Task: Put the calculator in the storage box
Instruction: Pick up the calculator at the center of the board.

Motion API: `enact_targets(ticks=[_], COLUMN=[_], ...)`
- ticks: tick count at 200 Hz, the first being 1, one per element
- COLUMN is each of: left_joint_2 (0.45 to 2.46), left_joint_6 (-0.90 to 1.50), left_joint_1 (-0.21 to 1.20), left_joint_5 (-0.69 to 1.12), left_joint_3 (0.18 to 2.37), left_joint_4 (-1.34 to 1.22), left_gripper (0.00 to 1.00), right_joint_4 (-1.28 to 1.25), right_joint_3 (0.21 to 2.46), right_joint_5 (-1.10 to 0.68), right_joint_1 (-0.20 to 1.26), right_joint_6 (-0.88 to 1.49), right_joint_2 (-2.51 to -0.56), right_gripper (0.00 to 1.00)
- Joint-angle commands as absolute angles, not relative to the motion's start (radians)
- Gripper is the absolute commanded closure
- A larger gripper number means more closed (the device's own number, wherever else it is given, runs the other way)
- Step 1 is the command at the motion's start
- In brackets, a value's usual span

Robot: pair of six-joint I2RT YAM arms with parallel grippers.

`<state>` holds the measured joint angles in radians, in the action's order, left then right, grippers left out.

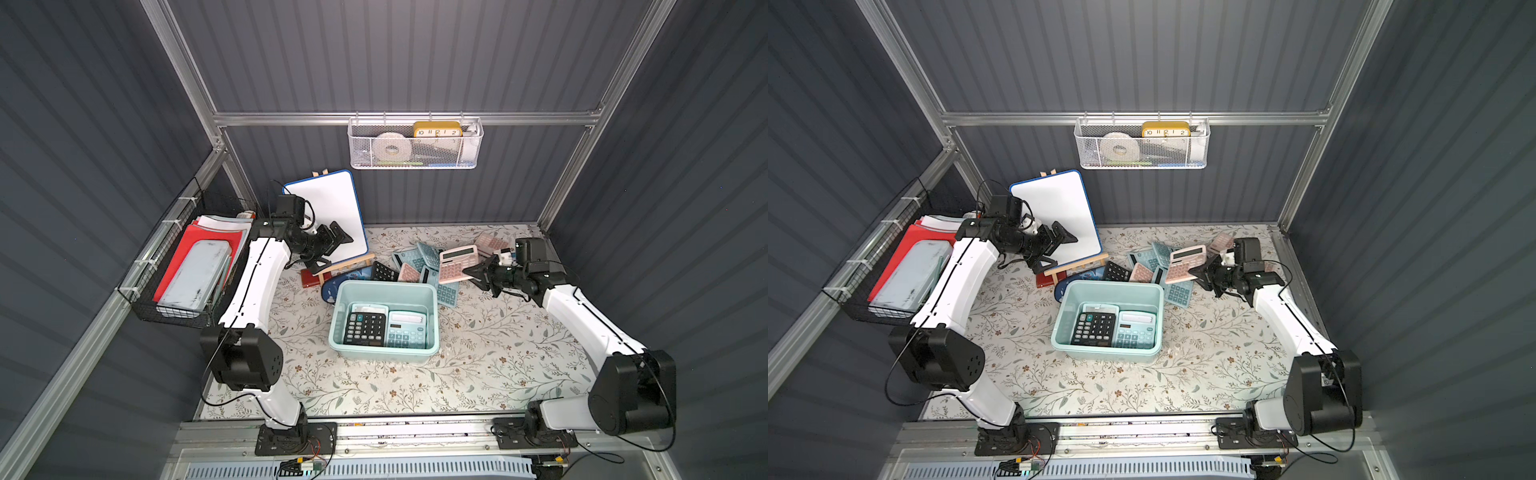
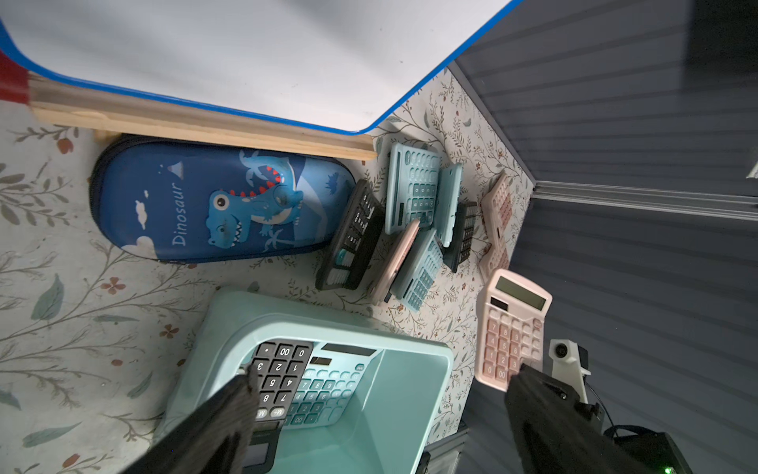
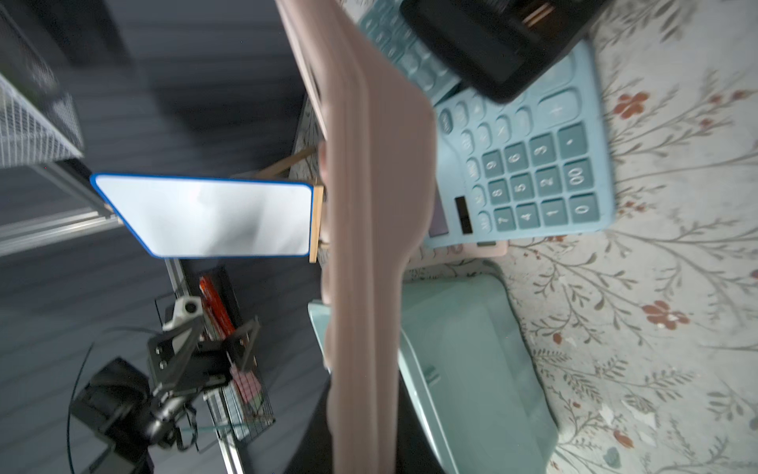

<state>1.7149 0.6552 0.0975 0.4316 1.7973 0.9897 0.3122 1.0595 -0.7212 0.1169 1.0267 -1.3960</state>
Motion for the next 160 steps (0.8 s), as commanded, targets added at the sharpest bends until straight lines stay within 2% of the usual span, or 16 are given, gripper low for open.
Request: enact_targets(ticks=[1, 48, 77, 118, 160], left_joint_2=[1.719, 1.738, 1.804, 1.84, 1.83], left_joint_6=[0.575, 0.551, 0.587, 0.622, 0.641], left_joint_1=[0.094, 0.093, 0.094, 0.104, 0.134], left_joint_5=[0.484, 0.604, 0.78, 1.005, 1.065], left_joint_3=[1.794, 1.76, 1.768, 1.718, 1.648], left_joint_4=[0.955, 0.839, 0.771, 0.711, 0.665], left_gripper=[0.01, 0.01, 0.01, 0.1, 0.21], right_joint_4=[0.34, 0.2, 0.089, 0.088, 0.006], right_joint_3=[1.098, 1.136, 1.156, 1.219, 1.257], right_joint_5=[-0.882, -1.065, -1.154, -1.221, -1.263], right_joint_1=[0.166, 0.25, 0.304, 0.352, 0.384], right_joint_6=[0.931, 1.036, 1.148, 1.178, 1.258], right_joint_2=[-1.413, -1.493, -1.548, -1.63, -1.696], right_gripper=[1.0, 1.0, 1.0, 1.0, 1.0])
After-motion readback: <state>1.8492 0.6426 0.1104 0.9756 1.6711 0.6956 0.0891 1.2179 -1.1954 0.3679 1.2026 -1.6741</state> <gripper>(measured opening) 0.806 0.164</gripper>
